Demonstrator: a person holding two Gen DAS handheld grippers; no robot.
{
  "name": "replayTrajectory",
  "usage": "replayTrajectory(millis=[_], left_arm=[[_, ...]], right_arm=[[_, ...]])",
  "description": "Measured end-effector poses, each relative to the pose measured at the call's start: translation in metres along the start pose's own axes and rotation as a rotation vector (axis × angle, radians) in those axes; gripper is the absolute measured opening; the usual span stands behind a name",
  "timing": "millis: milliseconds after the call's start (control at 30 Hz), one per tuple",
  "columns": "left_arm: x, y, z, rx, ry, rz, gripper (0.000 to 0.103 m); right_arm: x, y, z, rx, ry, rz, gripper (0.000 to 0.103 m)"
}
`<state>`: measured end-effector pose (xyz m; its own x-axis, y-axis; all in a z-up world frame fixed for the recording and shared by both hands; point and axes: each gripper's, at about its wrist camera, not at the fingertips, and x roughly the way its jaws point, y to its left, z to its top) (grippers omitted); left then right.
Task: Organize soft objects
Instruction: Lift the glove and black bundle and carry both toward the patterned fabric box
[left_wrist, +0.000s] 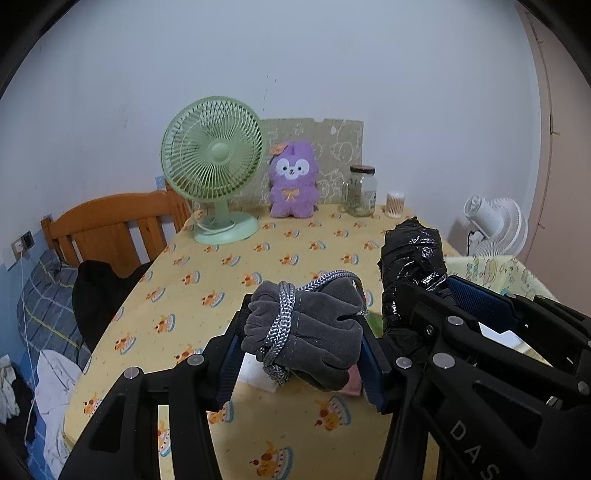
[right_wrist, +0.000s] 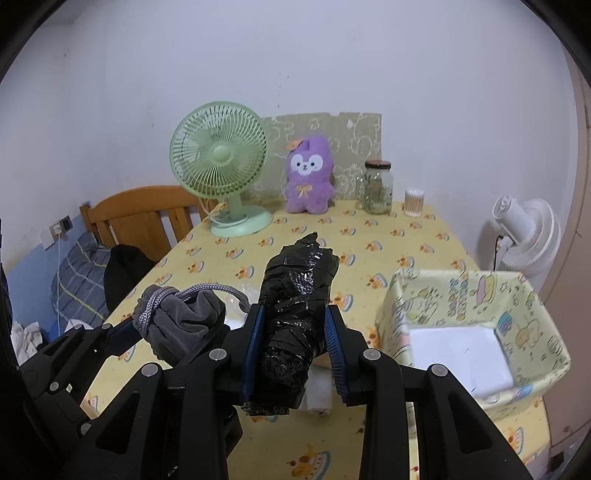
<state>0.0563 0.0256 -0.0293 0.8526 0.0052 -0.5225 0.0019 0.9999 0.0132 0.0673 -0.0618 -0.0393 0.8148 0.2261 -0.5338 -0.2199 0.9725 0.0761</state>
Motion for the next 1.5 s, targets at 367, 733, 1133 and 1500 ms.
replayTrajectory(millis=[367,733,1133,1500], left_arm=[[-0.002,-0.029,0.016,0.013,-0.051,-0.015,0.057],[-0.002,-0.063,0.028,0.053,-0.085,-0.043,0.057],[0.009,-0.098,0.036,0.075,-0.084,-0.094,0.057],[0.019,-0.129,0.039,0.097,-0.084,-0.141,0.057]], right_arm=[[-0.012,-0.028,0.013,0.003,-0.057,-0.034,0.036],[-0.024,-0.060,0.021,0.010,-0.096,-0.072,0.036],[-0.028,-0.098,0.023,0.053,-0.104,-0.113,0.037],[-0.030,-0.130,0.020,0.078,-0.108,-0.169,0.037]])
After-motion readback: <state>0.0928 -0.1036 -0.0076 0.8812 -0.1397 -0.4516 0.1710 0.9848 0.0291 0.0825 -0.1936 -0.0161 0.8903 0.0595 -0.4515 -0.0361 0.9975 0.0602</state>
